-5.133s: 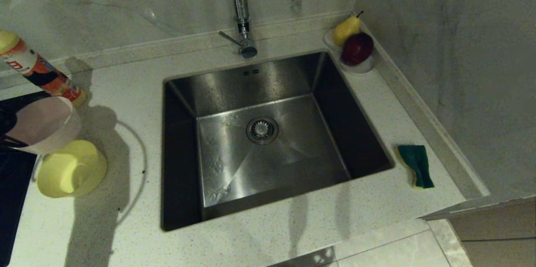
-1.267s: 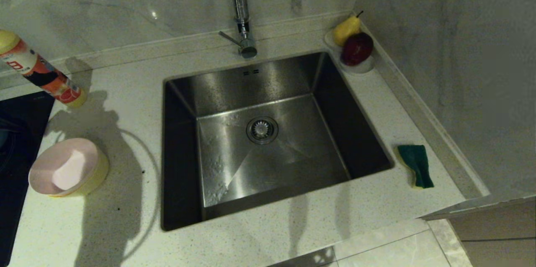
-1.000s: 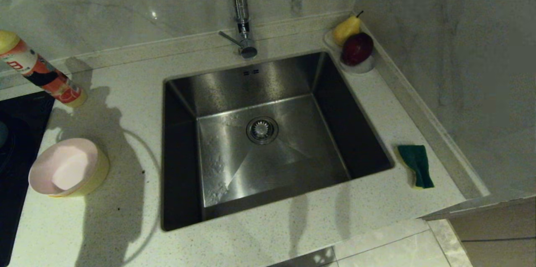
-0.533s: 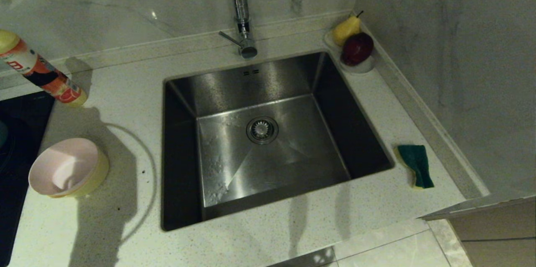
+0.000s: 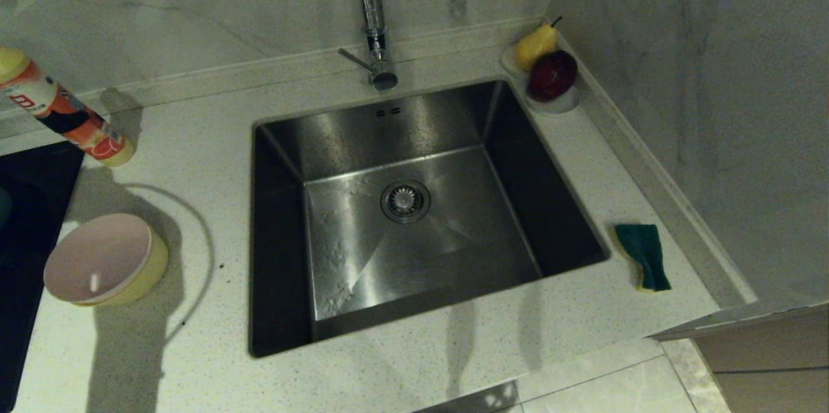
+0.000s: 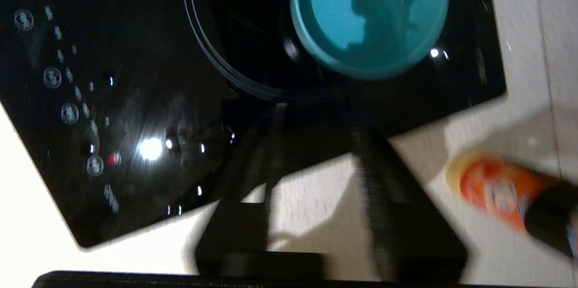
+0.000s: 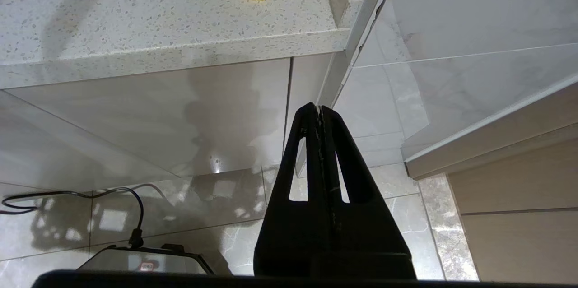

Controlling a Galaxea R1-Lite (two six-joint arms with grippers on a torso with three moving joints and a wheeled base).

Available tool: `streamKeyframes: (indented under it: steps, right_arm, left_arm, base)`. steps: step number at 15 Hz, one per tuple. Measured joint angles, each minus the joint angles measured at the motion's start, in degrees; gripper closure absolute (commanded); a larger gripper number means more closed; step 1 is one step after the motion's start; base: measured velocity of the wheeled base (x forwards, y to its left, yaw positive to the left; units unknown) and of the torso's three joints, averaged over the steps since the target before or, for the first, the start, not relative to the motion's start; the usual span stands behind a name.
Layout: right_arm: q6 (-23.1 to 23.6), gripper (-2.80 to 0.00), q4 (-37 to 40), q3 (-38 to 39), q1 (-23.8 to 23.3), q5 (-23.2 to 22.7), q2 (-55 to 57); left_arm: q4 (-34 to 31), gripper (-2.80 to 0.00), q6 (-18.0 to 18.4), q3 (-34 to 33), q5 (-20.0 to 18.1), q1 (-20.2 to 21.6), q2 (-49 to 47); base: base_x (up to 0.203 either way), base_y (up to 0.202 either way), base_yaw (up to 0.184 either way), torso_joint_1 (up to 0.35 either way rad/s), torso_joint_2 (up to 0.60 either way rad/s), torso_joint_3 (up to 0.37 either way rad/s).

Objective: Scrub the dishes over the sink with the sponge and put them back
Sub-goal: Place the bowl on the bowl

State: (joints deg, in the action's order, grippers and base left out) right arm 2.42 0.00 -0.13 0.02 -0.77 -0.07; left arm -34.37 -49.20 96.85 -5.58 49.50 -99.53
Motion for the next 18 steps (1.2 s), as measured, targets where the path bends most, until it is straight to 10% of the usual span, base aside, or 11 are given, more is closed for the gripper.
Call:
streamKeyframes:
  steps: [18]
  right_arm:
    - [0.0,0.00,0.0,0.0,0.0,0.0,0.0]
  left_arm:
    - [4.0,-2.80,-2.5,4.5,-11.1,5.3,-11.3]
  base:
    - [0.000,0.000,0.000,0.000,0.00,0.000]
